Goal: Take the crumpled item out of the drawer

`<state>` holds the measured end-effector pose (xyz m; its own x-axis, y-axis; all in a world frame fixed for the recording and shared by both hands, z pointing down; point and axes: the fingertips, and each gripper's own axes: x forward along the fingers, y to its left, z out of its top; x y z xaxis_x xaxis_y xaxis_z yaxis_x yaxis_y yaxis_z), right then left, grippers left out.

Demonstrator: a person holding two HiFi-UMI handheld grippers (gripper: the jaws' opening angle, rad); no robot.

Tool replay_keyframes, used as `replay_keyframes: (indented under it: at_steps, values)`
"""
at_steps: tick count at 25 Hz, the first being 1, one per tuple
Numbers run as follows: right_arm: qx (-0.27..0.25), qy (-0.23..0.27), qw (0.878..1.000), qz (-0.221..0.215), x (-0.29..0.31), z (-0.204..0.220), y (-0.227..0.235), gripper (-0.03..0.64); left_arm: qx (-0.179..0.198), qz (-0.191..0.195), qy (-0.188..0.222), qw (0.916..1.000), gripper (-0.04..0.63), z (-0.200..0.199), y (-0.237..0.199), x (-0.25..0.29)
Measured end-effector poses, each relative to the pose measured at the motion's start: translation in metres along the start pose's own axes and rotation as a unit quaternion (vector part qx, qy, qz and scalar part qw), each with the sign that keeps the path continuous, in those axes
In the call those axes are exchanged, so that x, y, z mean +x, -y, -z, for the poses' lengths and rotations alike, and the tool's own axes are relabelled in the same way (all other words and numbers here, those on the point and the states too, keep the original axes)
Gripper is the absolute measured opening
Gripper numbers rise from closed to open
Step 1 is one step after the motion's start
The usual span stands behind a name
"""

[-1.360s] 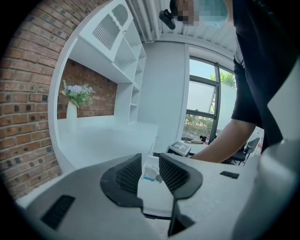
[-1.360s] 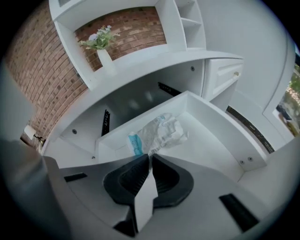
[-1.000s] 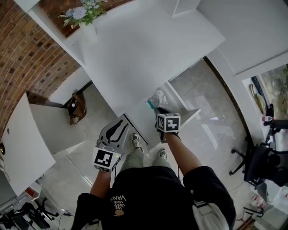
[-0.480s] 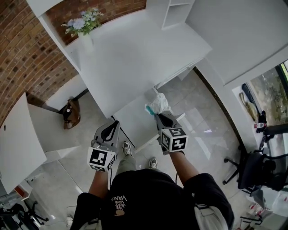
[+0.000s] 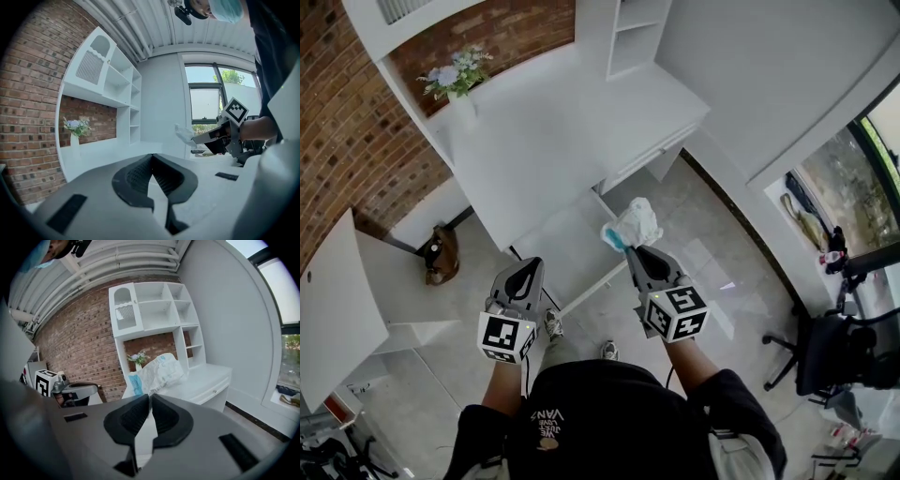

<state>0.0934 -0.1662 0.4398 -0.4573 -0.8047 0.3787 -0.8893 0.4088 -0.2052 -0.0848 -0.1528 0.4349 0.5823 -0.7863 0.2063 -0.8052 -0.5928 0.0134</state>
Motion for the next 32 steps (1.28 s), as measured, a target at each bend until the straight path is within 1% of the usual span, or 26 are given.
replay_keyframes:
  at_steps: [3, 8, 13, 19, 24, 32]
  values:
    - [-0.008, 0.012, 1.000, -0.007, -0.024, -0.004, 0.004, 0.021, 0.008, 0.001, 0.005, 1.0000, 0.006, -0.009, 0.018, -0.001]
    - [-0.056, 0.038, 0.998, -0.012, -0.063, -0.013, 0.005, 0.021, 0.018, -0.001, 0.012, 0.9998, 0.006, -0.023, 0.046, -0.006]
    - [-0.052, 0.067, 0.996, -0.015, -0.102, -0.024, 0.012, 0.021, 0.028, -0.005, 0.021, 0.9994, 0.006, -0.032, 0.074, -0.011]
    - [-0.072, 0.095, 0.993, -0.008, -0.140, -0.035, 0.020, 0.021, 0.026, -0.012, 0.026, 0.9992, 0.006, -0.039, 0.103, -0.020]
    - [-0.073, 0.100, 0.992, -0.018, -0.157, -0.031, 0.022, 0.020, 0.027, -0.013, 0.034, 0.9990, 0.006, -0.044, 0.124, -0.026]
    - [-0.074, 0.102, 0.991, -0.035, -0.165, -0.029, 0.019, 0.018, 0.031, -0.022, 0.040, 0.9985, 0.006, -0.051, 0.137, -0.034]
